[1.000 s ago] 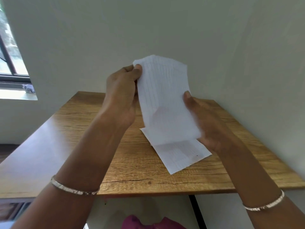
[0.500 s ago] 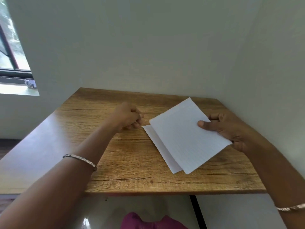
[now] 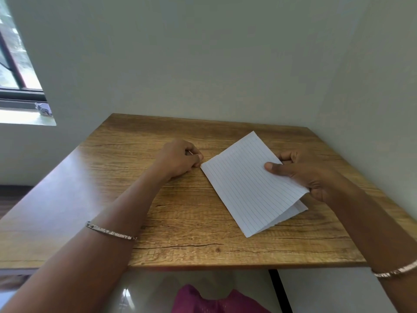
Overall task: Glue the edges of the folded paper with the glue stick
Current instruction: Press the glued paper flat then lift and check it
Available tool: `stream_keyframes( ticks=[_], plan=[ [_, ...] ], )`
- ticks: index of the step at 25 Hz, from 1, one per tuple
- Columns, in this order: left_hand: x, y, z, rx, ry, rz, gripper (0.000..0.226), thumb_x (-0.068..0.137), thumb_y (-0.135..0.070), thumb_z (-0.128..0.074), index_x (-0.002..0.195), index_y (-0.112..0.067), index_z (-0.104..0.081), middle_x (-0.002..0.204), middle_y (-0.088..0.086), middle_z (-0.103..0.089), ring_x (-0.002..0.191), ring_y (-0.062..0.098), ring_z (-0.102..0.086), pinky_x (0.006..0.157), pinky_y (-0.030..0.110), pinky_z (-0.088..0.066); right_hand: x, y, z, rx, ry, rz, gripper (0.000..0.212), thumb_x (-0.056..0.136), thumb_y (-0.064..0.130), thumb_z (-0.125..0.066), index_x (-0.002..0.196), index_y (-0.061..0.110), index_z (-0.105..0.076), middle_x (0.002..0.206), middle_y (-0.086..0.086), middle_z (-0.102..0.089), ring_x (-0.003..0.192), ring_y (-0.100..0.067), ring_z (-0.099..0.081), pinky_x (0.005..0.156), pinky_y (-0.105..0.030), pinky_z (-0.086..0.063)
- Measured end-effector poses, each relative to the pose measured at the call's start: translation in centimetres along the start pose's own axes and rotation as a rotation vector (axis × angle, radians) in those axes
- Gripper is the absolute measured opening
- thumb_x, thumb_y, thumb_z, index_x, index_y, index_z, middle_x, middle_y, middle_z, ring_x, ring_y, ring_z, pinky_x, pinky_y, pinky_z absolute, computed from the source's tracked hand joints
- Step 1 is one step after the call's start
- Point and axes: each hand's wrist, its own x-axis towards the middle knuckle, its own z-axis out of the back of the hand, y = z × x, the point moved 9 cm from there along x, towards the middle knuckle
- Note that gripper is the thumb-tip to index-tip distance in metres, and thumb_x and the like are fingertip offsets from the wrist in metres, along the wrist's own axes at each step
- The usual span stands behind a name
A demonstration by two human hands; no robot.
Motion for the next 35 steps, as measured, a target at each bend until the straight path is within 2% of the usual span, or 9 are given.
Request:
stream_keyframes(
  ticks=[5,9,11,14,17,23,27,32,35],
  plan=[
    [0.2,-0.2,-0.1,0.041,0.012,-0.039,0.011,0.087,-0.03,-0.074,0.094,-0.023,-0.078,0.075,-0.006,-0.073,0.066,0.005,-0.06,0.068,0.026,-0.047,0.3,-0.2,0.0,-0.018,-0.005,-0.012,0.028,0.085,0.02,-0.078,0.112,0.015,-0.074,0.101,-0.009,-0.079,0.093,-0.029,-0.076,0.083,-0.044,-0.061],
    [0.5,0.0,-0.4,0.019,0.032,-0.034,0.011,0.085,-0.03,-0.078,0.09,-0.022,-0.08,0.08,-0.007,-0.073,0.077,0.01,-0.063,0.076,0.031,-0.053,0.3,-0.6,0.2,-0.017,-0.024,-0.006,0.015,0.087,0.021,-0.077,0.101,0.02,-0.075,0.099,-0.007,-0.079,0.091,-0.026,-0.076,0.08,-0.04,-0.061],
    [0.6,-0.1,-0.5,0.043,0.038,-0.044,0.011,0.083,-0.031,-0.079,0.089,-0.022,-0.081,0.078,-0.012,-0.068,0.077,0.007,-0.059,0.071,0.028,-0.047,0.2,-0.7,0.0,-0.026,-0.026,-0.006,0.018,0.088,0.021,-0.076,0.105,0.018,-0.075,0.1,-0.007,-0.079,0.092,-0.025,-0.076,0.081,-0.039,-0.061],
    [0.7,-0.1,-0.6,0.065,0.047,-0.053,0.011,0.081,-0.034,-0.08,0.089,-0.026,-0.081,0.08,-0.014,-0.068,0.08,0.005,-0.057,0.065,0.025,-0.041,-0.1,-0.8,-0.2,-0.049,-0.029,-0.014,0.02,0.092,0.02,-0.072,0.112,0.016,-0.072,0.098,-0.004,-0.077,0.087,-0.019,-0.074,0.069,-0.03,-0.056],
    [0.8,0.0,-0.7,0.091,0.04,-0.051,0.015,0.084,-0.04,-0.076,0.089,-0.027,-0.081,0.087,-0.014,-0.07,0.088,0.008,-0.059,0.074,0.029,-0.044,-0.2,-0.8,-0.4,-0.077,-0.043,-0.002,0.022,0.094,0.019,-0.069,0.115,0.017,-0.071,0.095,-0.001,-0.077,0.082,-0.013,-0.072,0.061,-0.023,-0.051],
    [1.2,0.3,-1.1,0.107,0.045,-0.04,0.02,0.084,-0.051,-0.072,0.082,-0.031,-0.078,0.091,-0.012,-0.072,0.094,0.013,-0.063,0.084,0.036,-0.052,-0.2,-0.8,-0.3,-0.152,-0.094,0.027,0.027,0.094,0.021,-0.069,0.12,0.016,-0.07,0.096,0.003,-0.075,0.085,-0.011,-0.07,0.063,-0.024,-0.047],
    [1.2,0.4,-1.2,0.119,0.031,-0.028,0.021,0.082,-0.053,-0.074,0.083,-0.032,-0.077,0.089,-0.012,-0.07,0.092,0.012,-0.061,0.082,0.036,-0.051,-0.1,-0.7,-0.3,-0.182,-0.103,0.032,0.029,0.094,0.021,-0.07,0.122,0.017,-0.07,0.096,0.005,-0.074,0.086,-0.011,-0.069,0.064,-0.024,-0.047],
    [1.1,0.2,-1.1,0.155,0.012,-0.012,0.017,0.081,-0.051,-0.075,0.081,-0.033,-0.074,0.073,-0.018,-0.062,0.076,0.006,-0.056,0.062,0.028,-0.038,0.0,-0.6,-0.2,-0.226,-0.111,0.048,0.03,0.093,0.022,-0.071,0.122,0.015,-0.07,0.095,0.004,-0.074,0.084,-0.009,-0.069,0.062,-0.022,-0.045],
    [1.1,0.0,-1.0,0.183,-0.003,-0.011,0.017,0.081,-0.051,-0.075,0.079,-0.035,-0.072,0.076,-0.019,-0.063,0.078,0.005,-0.057,0.062,0.028,-0.039,0.1,-0.5,-0.2,-0.259,-0.126,0.065,0.029,0.093,0.024,-0.071,0.121,0.016,-0.07,0.094,0.006,-0.073,0.082,-0.006,-0.068,0.061,-0.02,-0.044]
  ],
)
